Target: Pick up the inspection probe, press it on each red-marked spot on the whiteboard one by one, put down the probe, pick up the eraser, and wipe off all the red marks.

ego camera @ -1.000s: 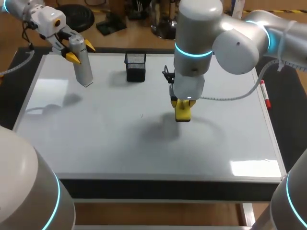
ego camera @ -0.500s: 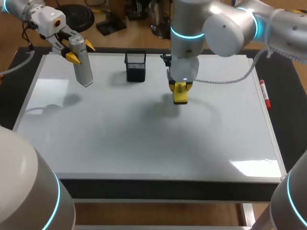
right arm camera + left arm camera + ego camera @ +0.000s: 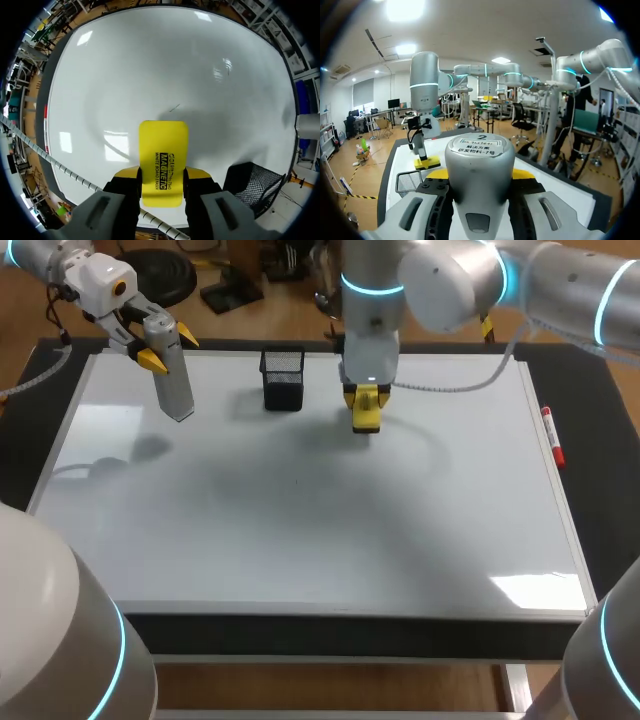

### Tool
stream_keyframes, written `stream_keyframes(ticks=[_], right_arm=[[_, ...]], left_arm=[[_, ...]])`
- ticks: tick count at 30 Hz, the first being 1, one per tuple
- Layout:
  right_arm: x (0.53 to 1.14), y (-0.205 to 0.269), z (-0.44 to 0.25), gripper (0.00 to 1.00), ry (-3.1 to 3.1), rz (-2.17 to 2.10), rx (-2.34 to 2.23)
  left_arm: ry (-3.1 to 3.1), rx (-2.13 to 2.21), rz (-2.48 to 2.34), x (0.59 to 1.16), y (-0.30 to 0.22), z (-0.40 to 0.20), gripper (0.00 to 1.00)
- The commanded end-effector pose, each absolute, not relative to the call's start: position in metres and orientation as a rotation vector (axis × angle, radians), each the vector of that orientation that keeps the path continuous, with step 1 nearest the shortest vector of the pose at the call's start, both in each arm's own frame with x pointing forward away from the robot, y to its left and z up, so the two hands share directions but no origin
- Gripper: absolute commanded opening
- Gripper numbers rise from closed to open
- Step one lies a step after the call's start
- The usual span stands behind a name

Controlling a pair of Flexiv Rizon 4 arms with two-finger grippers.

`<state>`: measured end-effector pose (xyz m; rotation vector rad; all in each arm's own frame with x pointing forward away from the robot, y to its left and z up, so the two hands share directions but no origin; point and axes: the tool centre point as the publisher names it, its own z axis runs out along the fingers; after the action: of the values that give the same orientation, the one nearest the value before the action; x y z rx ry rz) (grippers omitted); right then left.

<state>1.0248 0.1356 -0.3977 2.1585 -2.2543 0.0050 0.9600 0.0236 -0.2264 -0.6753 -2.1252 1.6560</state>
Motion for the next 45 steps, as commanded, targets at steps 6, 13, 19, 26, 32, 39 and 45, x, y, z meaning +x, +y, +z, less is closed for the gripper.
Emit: stream_keyframes(ticks=[6,13,19,26,32,39,45], right_arm=[[1.056,0.146,-0.406,0.00,-2.236,-0.026,2.109],[1.067,0.151,-0.411,0.00,-2.257,-0.024,2.089],[1.077,0.152,-0.412,0.00,-2.266,-0.009,2.095],[1.085,0.150,-0.414,0.00,-2.259,0.008,2.107],[1.086,0.151,-0.416,0.00,-2.237,0.010,2.137],[1.087,0.149,-0.420,0.00,-2.228,0.012,2.141],[1.089,0.147,-0.422,0.10,-2.234,0.010,2.145]], left_arm=[[-2.121,-0.679,1.653,0.962,0.024,-0.226,0.00],[-2.121,-0.679,1.653,0.962,0.024,-0.226,0.00],[-2.121,-0.679,1.653,0.962,0.024,-0.226,0.00],[-2.121,-0.679,1.653,0.962,0.024,-0.226,0.00],[-2.121,-0.679,1.653,0.962,0.024,-0.226,0.00],[-2.121,-0.679,1.653,0.962,0.024,-0.226,0.00],[-2.121,-0.679,1.653,0.962,0.024,-0.226,0.00]])
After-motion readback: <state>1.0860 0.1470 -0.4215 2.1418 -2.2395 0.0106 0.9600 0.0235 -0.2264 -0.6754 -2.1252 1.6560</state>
